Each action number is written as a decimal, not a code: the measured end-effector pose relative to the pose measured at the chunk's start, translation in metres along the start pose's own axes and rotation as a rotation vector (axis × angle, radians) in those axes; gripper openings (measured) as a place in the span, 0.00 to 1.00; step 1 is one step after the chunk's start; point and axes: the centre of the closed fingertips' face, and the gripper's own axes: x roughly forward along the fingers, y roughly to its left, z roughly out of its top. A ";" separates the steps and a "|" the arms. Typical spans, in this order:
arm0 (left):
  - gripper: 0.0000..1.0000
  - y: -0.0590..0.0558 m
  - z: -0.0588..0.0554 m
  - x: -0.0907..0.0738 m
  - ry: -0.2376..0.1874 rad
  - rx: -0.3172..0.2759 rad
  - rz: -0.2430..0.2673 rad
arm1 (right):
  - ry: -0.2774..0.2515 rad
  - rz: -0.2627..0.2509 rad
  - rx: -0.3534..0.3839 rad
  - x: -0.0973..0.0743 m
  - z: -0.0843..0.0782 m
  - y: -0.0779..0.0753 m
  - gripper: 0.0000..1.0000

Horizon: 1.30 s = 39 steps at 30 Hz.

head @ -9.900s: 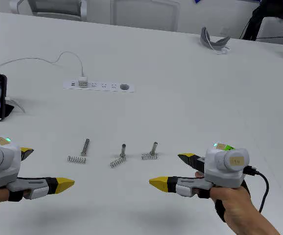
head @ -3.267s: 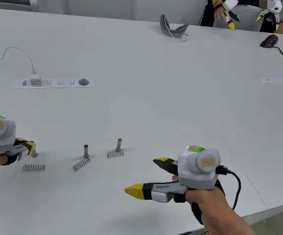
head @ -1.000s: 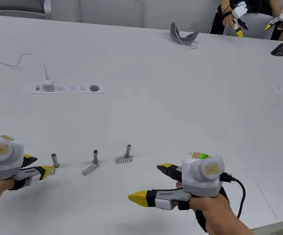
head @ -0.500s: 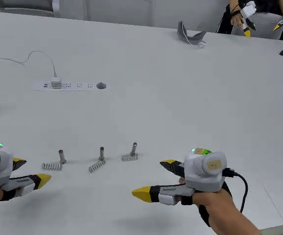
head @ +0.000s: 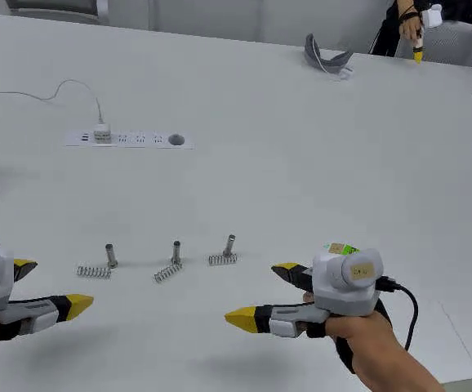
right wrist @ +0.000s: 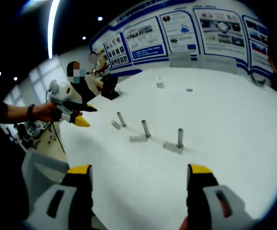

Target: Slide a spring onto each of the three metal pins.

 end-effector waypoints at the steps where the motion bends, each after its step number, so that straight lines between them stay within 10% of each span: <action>1: 0.76 -0.001 -0.001 -0.002 0.003 -0.007 -0.005 | 0.002 -0.001 -0.001 0.000 0.000 0.000 0.83; 25: 0.80 -0.013 -0.012 0.002 0.071 0.086 -0.046 | 0.014 0.002 -0.008 0.001 -0.002 0.000 0.83; 39: 0.79 -0.015 -0.015 0.010 0.164 0.306 -0.110 | 0.027 0.001 -0.018 -0.001 -0.004 0.001 0.83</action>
